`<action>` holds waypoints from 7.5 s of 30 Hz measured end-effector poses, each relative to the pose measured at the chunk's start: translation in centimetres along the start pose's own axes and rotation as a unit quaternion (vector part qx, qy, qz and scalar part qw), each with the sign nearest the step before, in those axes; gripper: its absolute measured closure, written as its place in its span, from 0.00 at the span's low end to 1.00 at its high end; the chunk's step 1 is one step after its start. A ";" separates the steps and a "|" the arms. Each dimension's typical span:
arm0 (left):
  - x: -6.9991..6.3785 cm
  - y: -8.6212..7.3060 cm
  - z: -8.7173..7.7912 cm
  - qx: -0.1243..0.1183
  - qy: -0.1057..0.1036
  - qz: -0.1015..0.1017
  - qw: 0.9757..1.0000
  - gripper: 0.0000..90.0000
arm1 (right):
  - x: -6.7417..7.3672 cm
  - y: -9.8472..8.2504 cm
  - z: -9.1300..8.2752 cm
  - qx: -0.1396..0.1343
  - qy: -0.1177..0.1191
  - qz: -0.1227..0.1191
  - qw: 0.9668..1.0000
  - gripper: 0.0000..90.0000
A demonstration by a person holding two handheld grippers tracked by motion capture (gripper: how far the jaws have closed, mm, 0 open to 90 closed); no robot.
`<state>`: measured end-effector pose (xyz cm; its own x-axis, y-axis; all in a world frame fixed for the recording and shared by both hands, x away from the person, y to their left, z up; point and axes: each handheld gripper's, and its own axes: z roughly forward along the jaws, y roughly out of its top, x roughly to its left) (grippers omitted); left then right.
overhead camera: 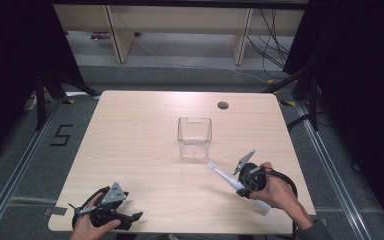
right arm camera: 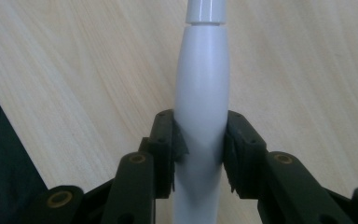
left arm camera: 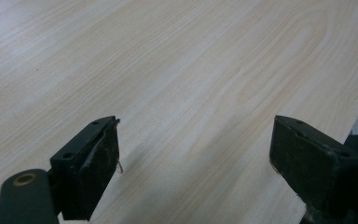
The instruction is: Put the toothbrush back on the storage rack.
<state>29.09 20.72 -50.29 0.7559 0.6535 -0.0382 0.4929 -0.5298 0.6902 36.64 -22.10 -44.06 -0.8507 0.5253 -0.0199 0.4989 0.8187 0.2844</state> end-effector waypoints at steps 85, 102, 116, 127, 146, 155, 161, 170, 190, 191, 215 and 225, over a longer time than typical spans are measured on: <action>0.0 -0.1 0.0 -0.009 -0.006 -0.011 1.000 0.17 | -7.2 11.5 -6.4 -0.356 -0.016 0.067 0.932 0.74; 0.0 -0.1 -0.1 -0.007 -0.005 -0.009 1.000 0.17 | -6.9 15.2 -5.5 -0.355 -0.006 0.058 0.933 0.74; 0.0 -0.2 -0.1 -0.007 -0.001 -0.009 1.000 0.17 | -7.0 17.0 -2.4 -0.308 -0.006 0.066 0.949 0.74; 0.0 -0.2 -0.1 -0.009 0.001 -0.012 1.000 0.17 | -6.9 17.9 0.1 -0.273 -0.013 0.060 0.960 0.74; 0.1 -0.2 -0.2 -0.008 0.000 -0.009 1.000 0.17 | -7.1 18.2 2.7 -0.209 -0.011 0.061 0.976 0.74; 0.0 -0.2 -0.2 -0.008 0.000 -0.009 1.000 0.17 | -6.9 18.5 3.2 -0.174 -0.013 0.049 0.984 0.74; 0.0 -0.3 -0.2 -0.009 0.000 -0.010 1.000 0.17 | -7.2 18.6 3.7 -0.166 -0.010 0.045 0.985 0.74; 0.0 -0.2 -0.2 -0.009 -0.001 -0.009 1.000 0.17 | -7.1 19.3 4.1 -0.151 -0.006 0.053 0.987 0.74; 0.0 -0.3 -0.2 -0.008 -0.003 -0.006 1.000 0.17 | -7.3 19.1 3.7 -0.161 0.001 0.062 0.985 0.67; 0.0 -0.3 -0.2 -0.008 -0.002 -0.006 1.000 0.17 | -7.4 19.0 3.6 -0.167 0.000 0.057 0.984 0.66; 0.0 -0.3 -0.2 -0.006 0.001 -0.007 1.000 0.17 | -7.2 15.8 -0.8 -0.244 -0.005 0.064 0.968 0.49; 0.1 -0.3 -0.2 -0.005 0.001 -0.006 1.000 0.17 | -6.8 14.2 -1.4 -0.265 -0.009 0.076 0.961 0.43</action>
<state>28.89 21.03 -50.38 0.7489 0.6610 -0.0462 0.4986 -0.5163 0.6963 49.28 -14.42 -38.55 -0.7688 0.6379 0.0449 0.4588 0.5013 0.7336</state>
